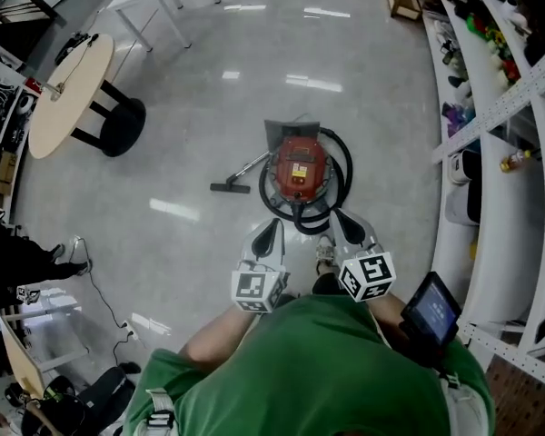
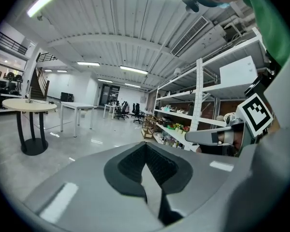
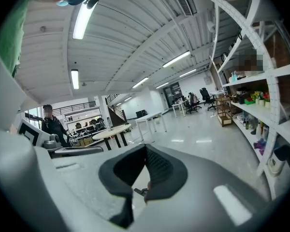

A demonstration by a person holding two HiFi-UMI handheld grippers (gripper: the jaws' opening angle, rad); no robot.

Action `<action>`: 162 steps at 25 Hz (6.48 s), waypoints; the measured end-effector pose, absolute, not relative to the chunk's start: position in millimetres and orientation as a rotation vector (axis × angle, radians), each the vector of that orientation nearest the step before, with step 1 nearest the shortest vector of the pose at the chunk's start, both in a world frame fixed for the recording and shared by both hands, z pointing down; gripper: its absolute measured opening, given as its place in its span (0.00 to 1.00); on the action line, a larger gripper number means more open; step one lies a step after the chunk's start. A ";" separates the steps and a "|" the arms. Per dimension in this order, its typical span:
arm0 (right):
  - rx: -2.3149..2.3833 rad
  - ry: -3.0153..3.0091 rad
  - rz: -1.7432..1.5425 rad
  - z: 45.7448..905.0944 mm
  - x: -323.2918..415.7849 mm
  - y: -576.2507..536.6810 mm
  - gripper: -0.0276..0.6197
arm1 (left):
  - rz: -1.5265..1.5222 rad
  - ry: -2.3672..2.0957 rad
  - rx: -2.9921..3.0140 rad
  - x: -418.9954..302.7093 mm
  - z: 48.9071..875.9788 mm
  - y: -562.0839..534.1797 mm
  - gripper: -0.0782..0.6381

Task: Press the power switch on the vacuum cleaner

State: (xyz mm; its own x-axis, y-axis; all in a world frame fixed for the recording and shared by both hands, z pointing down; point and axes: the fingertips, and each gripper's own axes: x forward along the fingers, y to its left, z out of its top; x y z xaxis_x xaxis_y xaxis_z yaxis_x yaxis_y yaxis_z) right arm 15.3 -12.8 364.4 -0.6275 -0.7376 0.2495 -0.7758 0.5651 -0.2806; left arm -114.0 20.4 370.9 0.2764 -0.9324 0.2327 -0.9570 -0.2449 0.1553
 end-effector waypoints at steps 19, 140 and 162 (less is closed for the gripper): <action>1.100 -2.639 0.710 432.7 23.1 -128.8 0.05 | 0.295 -1.801 2.087 -95.5 436.3 -92.7 0.12; 1.118 -2.097 0.959 794.8 26.2 -176.8 0.05 | 0.886 -1.316 1.895 -133.0 899.9 -198.3 0.12; 1.230 -2.257 0.773 647.0 42.8 -216.5 0.04 | 0.699 -1.588 1.913 -169.2 728.4 -212.4 0.12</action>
State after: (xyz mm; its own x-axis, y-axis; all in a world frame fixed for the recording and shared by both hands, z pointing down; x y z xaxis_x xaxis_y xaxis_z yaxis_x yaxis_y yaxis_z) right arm 42.8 -216.5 647.0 -0.4987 -0.6039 0.6217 -0.8583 0.4439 -0.2573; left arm -169.2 -212.4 728.4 0.1660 -0.6981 0.6965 -0.9851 -0.1493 0.0850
